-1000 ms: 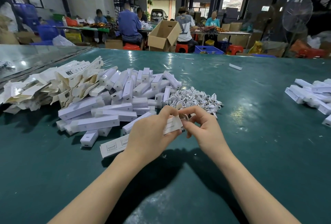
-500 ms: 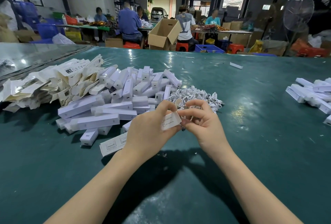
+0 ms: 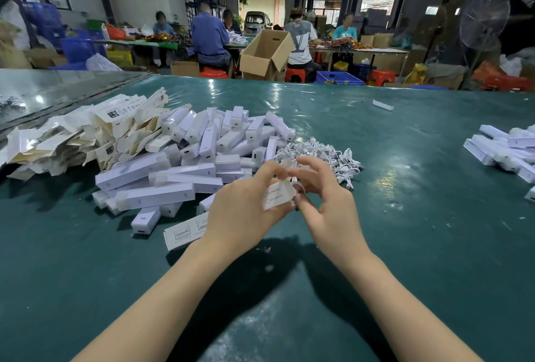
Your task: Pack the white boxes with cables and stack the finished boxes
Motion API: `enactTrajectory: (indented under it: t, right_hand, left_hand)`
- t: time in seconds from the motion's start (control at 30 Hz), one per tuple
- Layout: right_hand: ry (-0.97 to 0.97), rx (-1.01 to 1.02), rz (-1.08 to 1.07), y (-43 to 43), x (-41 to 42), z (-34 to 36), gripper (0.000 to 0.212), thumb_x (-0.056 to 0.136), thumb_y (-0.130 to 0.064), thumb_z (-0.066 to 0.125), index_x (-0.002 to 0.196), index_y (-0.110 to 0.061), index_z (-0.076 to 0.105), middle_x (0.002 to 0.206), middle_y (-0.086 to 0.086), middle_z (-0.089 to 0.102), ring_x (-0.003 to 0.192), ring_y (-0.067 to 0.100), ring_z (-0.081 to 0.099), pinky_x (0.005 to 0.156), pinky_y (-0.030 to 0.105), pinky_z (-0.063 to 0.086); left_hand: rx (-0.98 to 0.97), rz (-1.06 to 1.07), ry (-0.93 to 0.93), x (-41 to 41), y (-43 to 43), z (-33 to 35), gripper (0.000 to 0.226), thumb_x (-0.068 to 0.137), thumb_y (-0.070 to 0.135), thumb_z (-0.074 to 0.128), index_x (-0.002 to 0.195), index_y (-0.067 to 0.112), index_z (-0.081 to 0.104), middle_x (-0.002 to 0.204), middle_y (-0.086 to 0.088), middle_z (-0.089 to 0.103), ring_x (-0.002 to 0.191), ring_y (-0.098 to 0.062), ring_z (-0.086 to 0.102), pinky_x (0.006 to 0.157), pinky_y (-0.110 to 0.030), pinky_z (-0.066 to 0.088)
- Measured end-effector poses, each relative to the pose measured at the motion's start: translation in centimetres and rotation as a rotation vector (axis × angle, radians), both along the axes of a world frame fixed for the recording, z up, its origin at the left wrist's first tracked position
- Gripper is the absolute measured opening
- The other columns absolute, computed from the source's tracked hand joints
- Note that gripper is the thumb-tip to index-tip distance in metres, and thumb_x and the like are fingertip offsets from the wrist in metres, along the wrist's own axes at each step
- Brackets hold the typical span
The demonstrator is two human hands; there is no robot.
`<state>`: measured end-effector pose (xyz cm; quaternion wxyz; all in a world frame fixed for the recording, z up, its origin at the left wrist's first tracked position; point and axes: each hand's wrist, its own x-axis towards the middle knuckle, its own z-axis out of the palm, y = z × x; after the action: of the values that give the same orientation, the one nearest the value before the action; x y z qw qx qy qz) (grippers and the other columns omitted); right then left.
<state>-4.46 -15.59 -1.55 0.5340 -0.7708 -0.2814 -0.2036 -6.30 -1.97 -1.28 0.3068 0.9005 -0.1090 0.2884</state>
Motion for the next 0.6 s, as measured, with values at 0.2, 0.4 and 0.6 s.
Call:
enactTrajectory:
  t: [0.2, 0.4, 0.6]
  right_hand:
    - [0.029, -0.009, -0.014, -0.35, 0.56, -0.41, 0.032, 0.071, 0.014, 0.062, 0.088, -0.011, 0.073, 0.081, -0.003, 0.071, 0.075, 0.008, 0.064, 0.076, 0.019, 0.051]
    - [-0.028, -0.198, 0.0, -0.61, 0.43, -0.17, 0.045, 0.079, 0.009, 0.06, 0.116, -0.016, 0.058, 0.091, 0.003, 0.069, 0.089, -0.001, 0.058, 0.075, 0.001, 0.038]
    - [-0.058, -0.316, 0.034, -0.4, 0.45, -0.32, 0.051, 0.083, 0.008, 0.052, 0.125, -0.021, 0.047, 0.101, 0.004, 0.069, 0.093, 0.02, 0.062, 0.075, 0.018, 0.04]
  left_hand:
    - [0.03, -0.027, 0.045, 0.18, 0.45, -0.26, 0.034, 0.075, 0.038, 0.07, 0.099, 0.027, 0.05, 0.088, 0.006, 0.071, 0.069, -0.021, 0.049, 0.063, -0.033, 0.04]
    - [0.065, -0.028, 0.042, 0.43, 0.59, -0.53, 0.036, 0.076, 0.037, 0.069, 0.104, 0.027, 0.049, 0.091, 0.006, 0.07, 0.067, -0.016, 0.042, 0.06, -0.03, 0.032]
    - [0.147, -0.031, -0.029, 0.49, 0.85, -0.76, 0.04, 0.078, 0.038, 0.068, 0.112, 0.024, 0.051, 0.094, 0.002, 0.07, 0.077, -0.024, 0.059, 0.064, -0.029, 0.035]
